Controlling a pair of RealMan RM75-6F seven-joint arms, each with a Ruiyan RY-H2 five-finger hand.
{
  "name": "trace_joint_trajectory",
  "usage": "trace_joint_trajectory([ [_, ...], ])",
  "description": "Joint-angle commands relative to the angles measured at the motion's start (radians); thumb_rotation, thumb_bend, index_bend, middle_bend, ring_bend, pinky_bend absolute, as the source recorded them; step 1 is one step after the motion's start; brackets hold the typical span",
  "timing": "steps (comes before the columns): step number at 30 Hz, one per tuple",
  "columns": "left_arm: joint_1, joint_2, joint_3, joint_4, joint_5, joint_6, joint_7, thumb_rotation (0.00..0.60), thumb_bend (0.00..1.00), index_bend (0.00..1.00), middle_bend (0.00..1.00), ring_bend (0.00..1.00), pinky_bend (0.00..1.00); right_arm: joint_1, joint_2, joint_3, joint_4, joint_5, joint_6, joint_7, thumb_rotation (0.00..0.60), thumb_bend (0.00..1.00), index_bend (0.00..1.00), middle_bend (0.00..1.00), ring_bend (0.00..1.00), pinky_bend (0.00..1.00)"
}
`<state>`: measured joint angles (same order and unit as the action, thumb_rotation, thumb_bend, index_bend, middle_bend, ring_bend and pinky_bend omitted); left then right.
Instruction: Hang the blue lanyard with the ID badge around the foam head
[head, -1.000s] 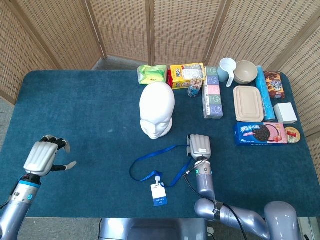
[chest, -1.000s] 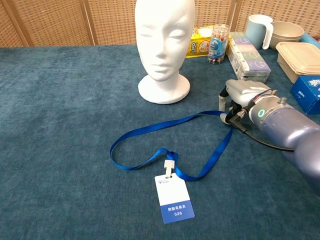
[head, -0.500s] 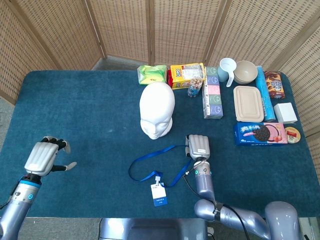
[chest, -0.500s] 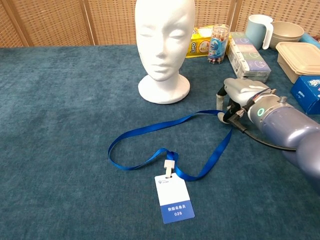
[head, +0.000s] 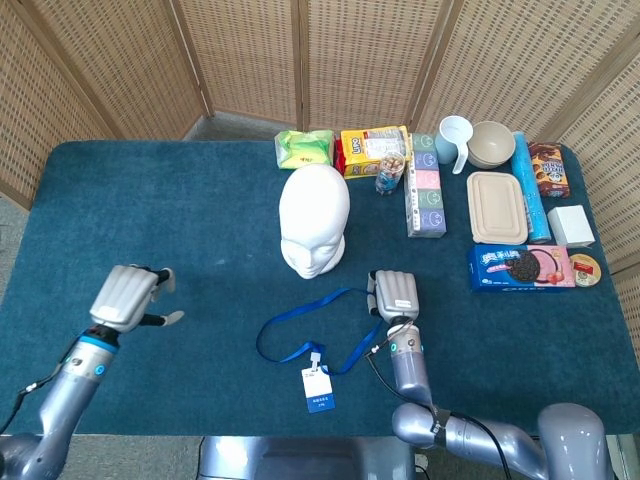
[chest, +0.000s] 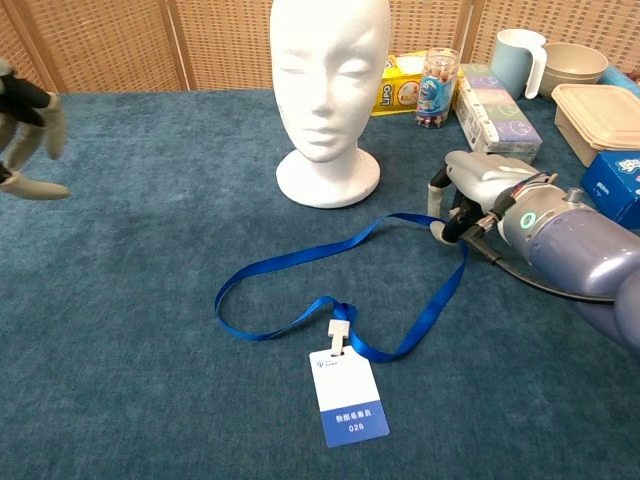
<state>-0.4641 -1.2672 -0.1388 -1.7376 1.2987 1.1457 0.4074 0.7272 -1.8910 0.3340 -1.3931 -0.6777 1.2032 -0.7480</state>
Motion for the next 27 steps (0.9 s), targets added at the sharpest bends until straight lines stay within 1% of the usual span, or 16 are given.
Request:
trace_joint_trajectory([
  [1,-0.071,-0.078,-0.024,0.019,-0.036,-0.063,0.07,0.455,0.14,0.53,0.85,0.85,0.8,-0.004,0.005,-0.002,-0.01,0.001,-0.004,0.008,0.6,0.5,0.58,1.0,1.0,1.0],
  [5,-0.119,-0.152,-0.045,0.041,-0.108,-0.087,0.145,0.456,0.14,0.53,0.99,0.99,0.93,-0.005,0.012,-0.005,-0.015,0.002,-0.01,0.016,0.6,0.5,0.58,1.0,1.0,1.0],
  [7,-0.134,-0.18,-0.049,0.043,-0.138,-0.084,0.18,0.456,0.15,0.53,1.0,1.0,0.98,-0.005,0.015,-0.005,-0.018,0.003,-0.013,0.019,0.6,0.5,0.58,1.0,1.0,1.0],
  [9,-0.144,-0.199,-0.049,0.04,-0.167,-0.088,0.201,0.456,0.15,0.53,1.0,1.0,1.0,-0.005,0.018,-0.005,-0.019,0.003,-0.014,0.021,0.6,0.5,0.58,1.0,1.0,1.0],
  [12,-0.162,-0.23,-0.056,0.021,-0.258,-0.101,0.238,0.456,0.18,0.53,1.0,1.0,1.0,-0.005,0.022,-0.005,-0.02,0.005,-0.017,0.026,0.6,0.5,0.58,1.0,1.0,1.0],
  [16,-0.187,-0.272,-0.067,0.01,-0.357,-0.085,0.291,0.452,0.21,0.53,1.0,1.0,1.0,-0.006,0.025,-0.009,-0.02,0.007,-0.022,0.031,0.6,0.5,0.58,1.0,1.0,1.0],
  [23,-0.225,-0.344,-0.065,0.023,-0.452,-0.043,0.361,0.454,0.24,0.53,1.0,1.0,1.0,-0.007,0.029,-0.013,-0.016,0.014,-0.029,0.039,0.6,0.5,0.58,1.0,1.0,1.0],
  [27,-0.24,-0.373,-0.065,0.027,-0.478,-0.022,0.382,0.453,0.24,0.53,1.0,1.0,1.0,-0.008,0.031,-0.015,-0.015,0.015,-0.031,0.044,0.6,0.5,0.58,1.0,1.0,1.0],
])
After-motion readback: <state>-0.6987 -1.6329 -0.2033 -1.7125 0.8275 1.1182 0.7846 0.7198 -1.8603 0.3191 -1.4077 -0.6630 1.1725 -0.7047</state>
